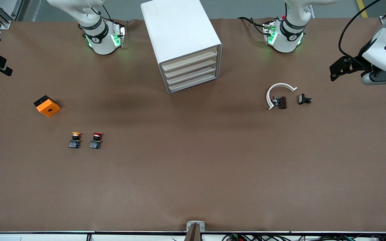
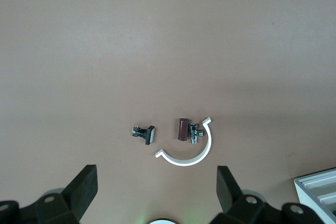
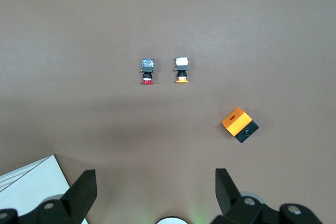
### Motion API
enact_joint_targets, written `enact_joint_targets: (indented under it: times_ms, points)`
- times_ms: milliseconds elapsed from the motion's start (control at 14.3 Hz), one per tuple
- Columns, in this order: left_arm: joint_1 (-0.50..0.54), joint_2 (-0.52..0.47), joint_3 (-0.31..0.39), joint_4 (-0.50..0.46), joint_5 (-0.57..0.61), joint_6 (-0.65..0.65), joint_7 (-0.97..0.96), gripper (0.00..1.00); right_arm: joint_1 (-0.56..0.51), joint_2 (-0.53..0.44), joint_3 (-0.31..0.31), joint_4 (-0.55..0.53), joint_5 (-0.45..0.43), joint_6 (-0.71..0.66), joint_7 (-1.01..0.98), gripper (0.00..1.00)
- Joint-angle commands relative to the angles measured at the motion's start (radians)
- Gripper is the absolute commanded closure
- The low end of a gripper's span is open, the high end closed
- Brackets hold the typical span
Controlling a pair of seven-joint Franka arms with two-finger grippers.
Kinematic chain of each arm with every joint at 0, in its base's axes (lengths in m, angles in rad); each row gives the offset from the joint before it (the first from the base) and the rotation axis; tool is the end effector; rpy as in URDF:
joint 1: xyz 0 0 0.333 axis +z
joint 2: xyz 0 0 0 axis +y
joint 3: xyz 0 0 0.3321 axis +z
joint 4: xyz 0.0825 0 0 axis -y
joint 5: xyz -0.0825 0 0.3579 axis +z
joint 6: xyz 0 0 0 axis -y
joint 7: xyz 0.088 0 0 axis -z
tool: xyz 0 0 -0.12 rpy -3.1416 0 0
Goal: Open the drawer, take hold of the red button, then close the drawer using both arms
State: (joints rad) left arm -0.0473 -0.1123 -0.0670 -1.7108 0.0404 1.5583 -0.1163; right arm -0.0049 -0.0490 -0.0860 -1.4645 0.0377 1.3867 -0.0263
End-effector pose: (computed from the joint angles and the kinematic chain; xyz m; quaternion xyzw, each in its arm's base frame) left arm 0.4851 -0.0527 0.6214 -0.9995 -0.0011 0.0173 0.0261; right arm 0.4898 -0.0410 0.6831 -0.9993 0.0290 0.0132 0.0215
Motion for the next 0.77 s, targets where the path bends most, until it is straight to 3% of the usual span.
enact_joint_targets:
  times_ms: [0,210,350,701]
  points:
    - [0.006,-0.001,0.007,0.013,-0.008,0.006,0.017,0.0,-0.029,-0.073,0.029,-0.094,-0.009,0.038,-0.01,0.0]
    - [0.01,0.002,0.013,0.013,-0.007,0.003,0.018,0.0,-0.029,-0.109,0.037,-0.14,-0.016,0.064,-0.01,0.0]
    - [0.009,-0.001,0.013,0.014,-0.005,-0.003,0.02,0.0,-0.029,-0.111,0.074,-0.14,-0.068,0.066,-0.01,0.0]
    - [0.015,-0.053,0.013,0.023,-0.013,-0.035,0.096,0.0,-0.03,-0.121,0.074,-0.154,-0.073,0.071,-0.007,0.0]
